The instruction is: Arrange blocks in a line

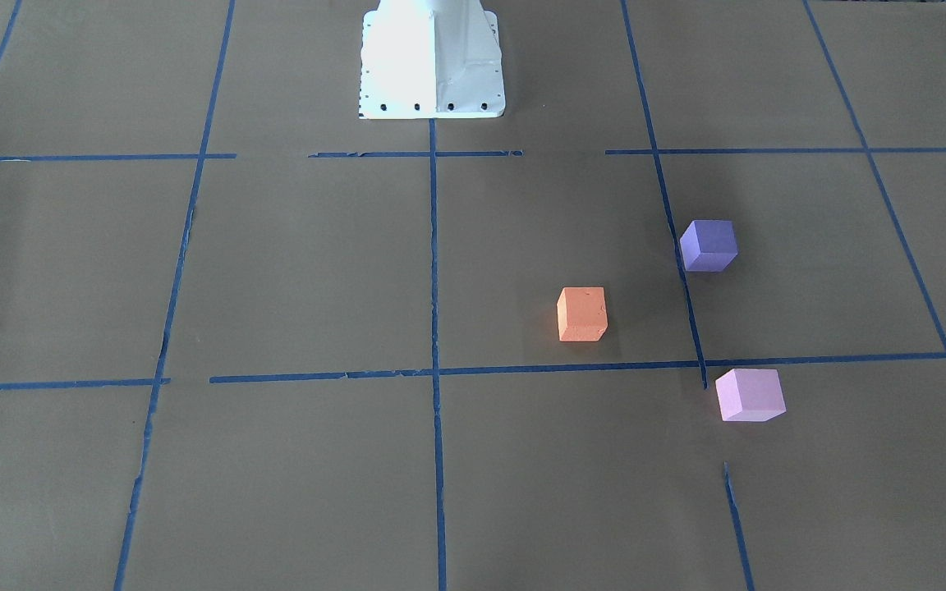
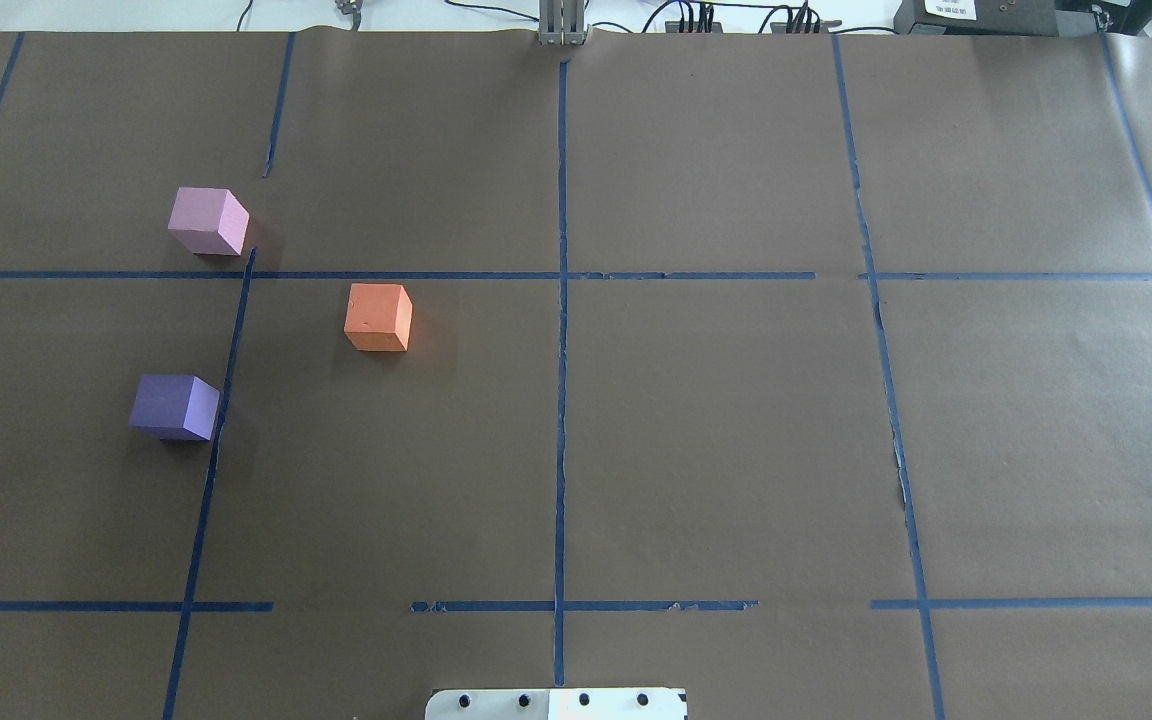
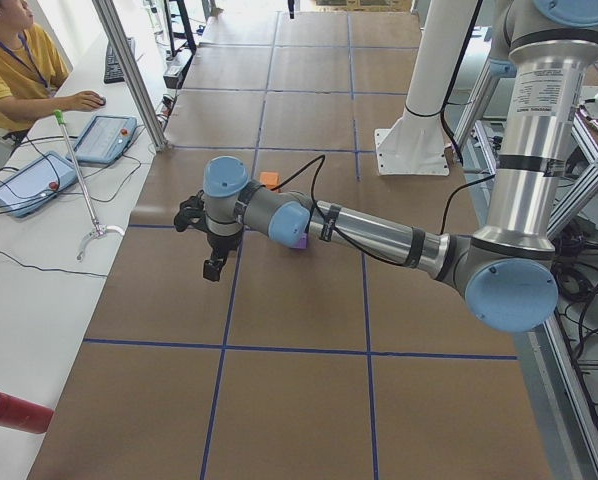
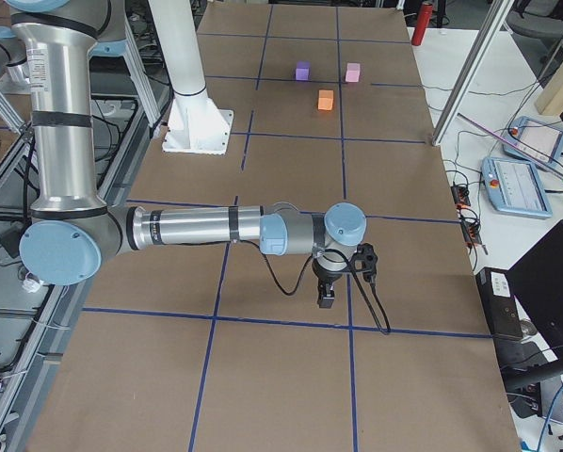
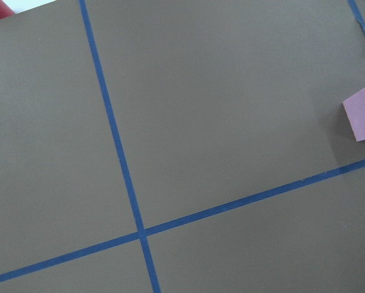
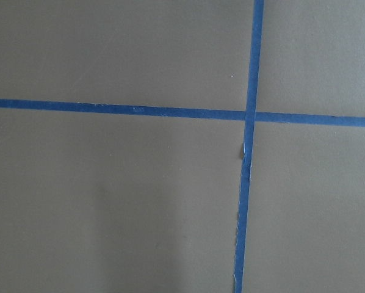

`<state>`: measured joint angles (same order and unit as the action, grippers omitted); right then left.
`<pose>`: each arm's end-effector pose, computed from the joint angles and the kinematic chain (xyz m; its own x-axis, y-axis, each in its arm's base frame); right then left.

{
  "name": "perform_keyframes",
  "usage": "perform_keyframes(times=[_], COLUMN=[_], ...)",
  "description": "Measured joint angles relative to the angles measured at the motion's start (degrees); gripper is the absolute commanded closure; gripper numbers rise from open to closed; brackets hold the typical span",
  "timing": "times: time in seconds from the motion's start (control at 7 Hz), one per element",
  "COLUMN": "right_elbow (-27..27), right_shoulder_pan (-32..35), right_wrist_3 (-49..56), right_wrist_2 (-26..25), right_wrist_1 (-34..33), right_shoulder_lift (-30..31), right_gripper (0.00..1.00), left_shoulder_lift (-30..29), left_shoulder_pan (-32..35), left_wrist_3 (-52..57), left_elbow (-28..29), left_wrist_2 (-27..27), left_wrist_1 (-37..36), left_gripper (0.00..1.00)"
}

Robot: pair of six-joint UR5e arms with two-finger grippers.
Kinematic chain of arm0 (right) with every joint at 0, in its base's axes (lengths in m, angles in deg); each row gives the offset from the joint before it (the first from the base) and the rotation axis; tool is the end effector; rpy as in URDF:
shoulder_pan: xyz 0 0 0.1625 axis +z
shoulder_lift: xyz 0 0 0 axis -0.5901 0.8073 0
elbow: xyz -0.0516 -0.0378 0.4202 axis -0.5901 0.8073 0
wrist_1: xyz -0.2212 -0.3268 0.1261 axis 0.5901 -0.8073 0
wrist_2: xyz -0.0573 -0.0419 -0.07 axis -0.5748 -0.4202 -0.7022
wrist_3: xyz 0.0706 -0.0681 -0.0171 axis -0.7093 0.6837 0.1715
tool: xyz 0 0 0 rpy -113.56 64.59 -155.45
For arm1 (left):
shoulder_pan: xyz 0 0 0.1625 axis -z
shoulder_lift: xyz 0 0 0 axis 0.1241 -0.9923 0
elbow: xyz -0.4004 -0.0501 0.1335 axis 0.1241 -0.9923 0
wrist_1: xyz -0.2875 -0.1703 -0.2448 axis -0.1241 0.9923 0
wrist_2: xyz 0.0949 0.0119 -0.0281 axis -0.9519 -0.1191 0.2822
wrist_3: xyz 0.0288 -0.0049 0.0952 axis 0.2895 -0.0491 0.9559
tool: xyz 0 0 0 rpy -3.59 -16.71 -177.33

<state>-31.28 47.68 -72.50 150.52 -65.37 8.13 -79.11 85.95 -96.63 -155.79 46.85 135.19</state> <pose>0.0074 -0.5012 0.6217 0.6855 -0.0426 0.7269 0.0652 0.9979 -0.0029 0.0419 -0.5560 0.4959 0.6920 0.2626 -0.6724 -0.0434 0.9449 0.3243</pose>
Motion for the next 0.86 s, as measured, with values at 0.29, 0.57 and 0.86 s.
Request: perform_keyframes(times=[0.29,0.57,0.86], right_elbow=[0.0,0.0,0.0], right_shoulder_pan=[0.0,0.0,0.0], right_wrist_3=[0.0,0.0,0.0], right_wrist_2=[0.0,0.0,0.0], right_wrist_1=[0.0,0.0,0.0], right_shoulder_lift=[0.0,0.0,0.0], right_gripper=[0.0,0.0,0.0], left_shoulder_lift=[-5.73,-13.5,-19.13], left_shoulder_pan=[-8.99,-20.41,-29.42], left_wrist_3=[-20.6,-36.73,-45.12], left_elbow=[-0.18,1.53,4.39], left_wrist_2=[-0.13,-2.39,-10.93], left_wrist_1=[3.2,7.35,8.09], left_gripper=[0.0,0.0,0.0])
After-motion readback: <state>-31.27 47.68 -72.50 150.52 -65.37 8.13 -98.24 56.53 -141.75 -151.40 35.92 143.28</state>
